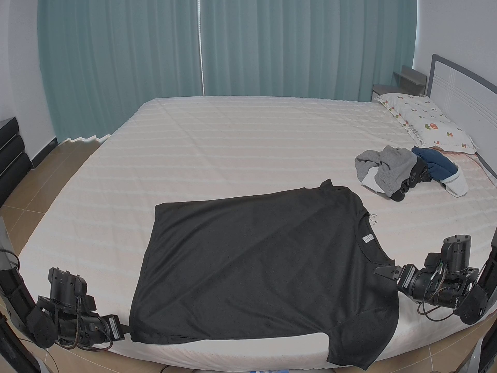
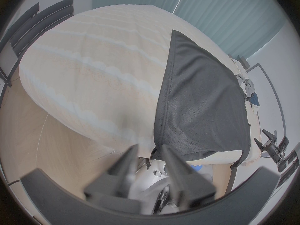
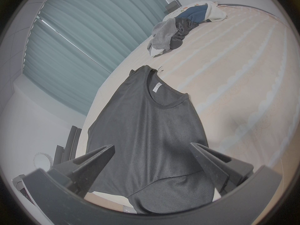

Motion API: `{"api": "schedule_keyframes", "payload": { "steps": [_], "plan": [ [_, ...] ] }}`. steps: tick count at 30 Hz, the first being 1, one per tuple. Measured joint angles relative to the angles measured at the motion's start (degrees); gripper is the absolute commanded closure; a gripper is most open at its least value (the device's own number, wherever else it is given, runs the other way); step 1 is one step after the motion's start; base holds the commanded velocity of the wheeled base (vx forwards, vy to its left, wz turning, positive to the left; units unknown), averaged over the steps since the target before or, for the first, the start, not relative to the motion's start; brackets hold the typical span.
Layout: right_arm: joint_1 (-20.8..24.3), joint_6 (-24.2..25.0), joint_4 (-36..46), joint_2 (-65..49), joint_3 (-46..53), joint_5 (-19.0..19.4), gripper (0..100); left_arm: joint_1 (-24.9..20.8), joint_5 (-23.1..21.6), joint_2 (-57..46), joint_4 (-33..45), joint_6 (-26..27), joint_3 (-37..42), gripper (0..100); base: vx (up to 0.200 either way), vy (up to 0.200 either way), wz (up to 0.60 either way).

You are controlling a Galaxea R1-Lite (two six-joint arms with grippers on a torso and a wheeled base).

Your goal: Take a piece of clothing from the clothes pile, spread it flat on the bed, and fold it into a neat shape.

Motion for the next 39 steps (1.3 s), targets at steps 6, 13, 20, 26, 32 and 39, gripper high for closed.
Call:
{"api": "schedule_keyframes", "payload": {
  "steps": [6, 13, 20, 26, 32, 39],
  "plan": [
    [0.1, -0.1, 0.0, 0.3, 0.3, 0.0, 0, 0.6, -6.2, -2.9, 1.3, -0.4, 0.0, 0, 0.000, 0.000, 0.00],
    [0.2, -0.1, -0.1, 0.4, 0.7, 0.0, 0, 1.3, -7.7, -5.4, 3.0, -0.1, 0.0, 0, -0.029, 0.000, 0.00],
    [0.2, -0.1, -0.2, 0.5, 0.9, 0.0, 0, 1.4, -7.9, -5.7, 3.0, -0.4, 0.0, 0, -0.200, 0.000, 0.00],
    [0.2, -0.1, -0.3, 0.6, 1.0, 0.0, 0, 1.4, -10.4, -5.5, 2.8, -0.4, 0.0, 0, -0.033, 0.000, 0.00],
    [0.3, -0.1, -0.3, 0.6, 0.9, 0.5, 0, 1.5, -15.3, -3.4, 1.7, -0.2, -0.5, 0, 0.000, 0.000, 0.00],
    [0.5, -0.1, -0.5, 0.6, 1.0, 1.0, 0, 2.3, -16.2, 2.7, -5.7, -0.1, -3.0, 0, 0.000, 0.000, 0.00]
  ]
}}
